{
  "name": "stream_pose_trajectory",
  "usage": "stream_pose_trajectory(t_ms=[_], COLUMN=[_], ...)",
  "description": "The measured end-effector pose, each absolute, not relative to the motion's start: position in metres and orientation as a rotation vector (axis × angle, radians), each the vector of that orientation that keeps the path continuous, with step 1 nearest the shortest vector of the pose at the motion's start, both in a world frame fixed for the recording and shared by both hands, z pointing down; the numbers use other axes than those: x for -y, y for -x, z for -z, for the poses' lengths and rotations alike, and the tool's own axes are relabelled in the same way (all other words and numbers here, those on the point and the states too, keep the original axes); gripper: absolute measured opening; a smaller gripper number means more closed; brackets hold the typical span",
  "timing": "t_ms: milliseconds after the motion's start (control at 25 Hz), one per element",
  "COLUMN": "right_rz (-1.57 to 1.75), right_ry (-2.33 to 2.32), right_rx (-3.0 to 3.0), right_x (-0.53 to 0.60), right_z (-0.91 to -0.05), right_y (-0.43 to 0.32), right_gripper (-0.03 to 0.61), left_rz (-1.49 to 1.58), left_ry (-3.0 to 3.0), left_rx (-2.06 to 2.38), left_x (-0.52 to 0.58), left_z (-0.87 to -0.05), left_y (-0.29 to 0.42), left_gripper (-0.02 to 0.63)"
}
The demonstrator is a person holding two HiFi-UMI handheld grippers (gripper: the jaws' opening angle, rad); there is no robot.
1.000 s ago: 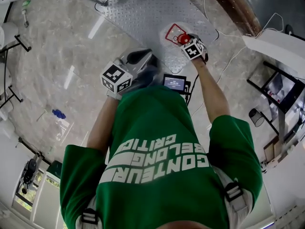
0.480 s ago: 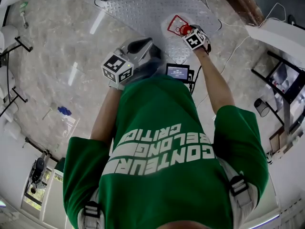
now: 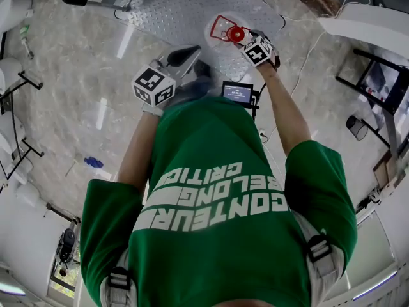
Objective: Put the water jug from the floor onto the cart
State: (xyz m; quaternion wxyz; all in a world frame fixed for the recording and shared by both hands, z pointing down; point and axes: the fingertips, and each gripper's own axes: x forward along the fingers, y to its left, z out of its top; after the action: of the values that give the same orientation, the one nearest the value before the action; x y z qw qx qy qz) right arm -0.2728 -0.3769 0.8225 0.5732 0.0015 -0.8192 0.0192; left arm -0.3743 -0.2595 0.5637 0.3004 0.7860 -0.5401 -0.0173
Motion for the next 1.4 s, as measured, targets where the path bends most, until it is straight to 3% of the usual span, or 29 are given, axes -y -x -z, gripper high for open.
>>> stream_pose_trajectory(t_ms=[160, 320, 440, 960, 1400], right_rz=[-0.049, -0.089, -0.146, -0.182, -0.064], right_ry=[-0.145, -0.278, -0.385, -0.735, -0.817], right_rx=[1.989, 2.061, 2.107, 2.282, 2.388], right_x=[0.387, 0.388, 0.387, 0.360, 0.329], right_z=[-0.778, -0.729, -0.694, -0.557, -0.486], right_y=[0.230, 0.179, 0.139, 0.004, -0.034], right_gripper=[0.280, 0.093, -0.008, -0.008, -0.008], left_rz=[0.030, 0.030, 0.032, 0.049, 0.070], left_ry=[-2.145, -2.193, -2.250, -2.447, -2.506], left_rx=[1.388, 1.345, 1.297, 1.099, 1.069], left_x=[0.267, 0.273, 0.282, 0.290, 0.275], left_z=[-0.557, -0.546, -0.534, -0.491, -0.468], left_y=[0.354, 0.329, 0.306, 0.181, 0.137], left_gripper=[0.009, 0.009, 0.009, 0.009, 0.009])
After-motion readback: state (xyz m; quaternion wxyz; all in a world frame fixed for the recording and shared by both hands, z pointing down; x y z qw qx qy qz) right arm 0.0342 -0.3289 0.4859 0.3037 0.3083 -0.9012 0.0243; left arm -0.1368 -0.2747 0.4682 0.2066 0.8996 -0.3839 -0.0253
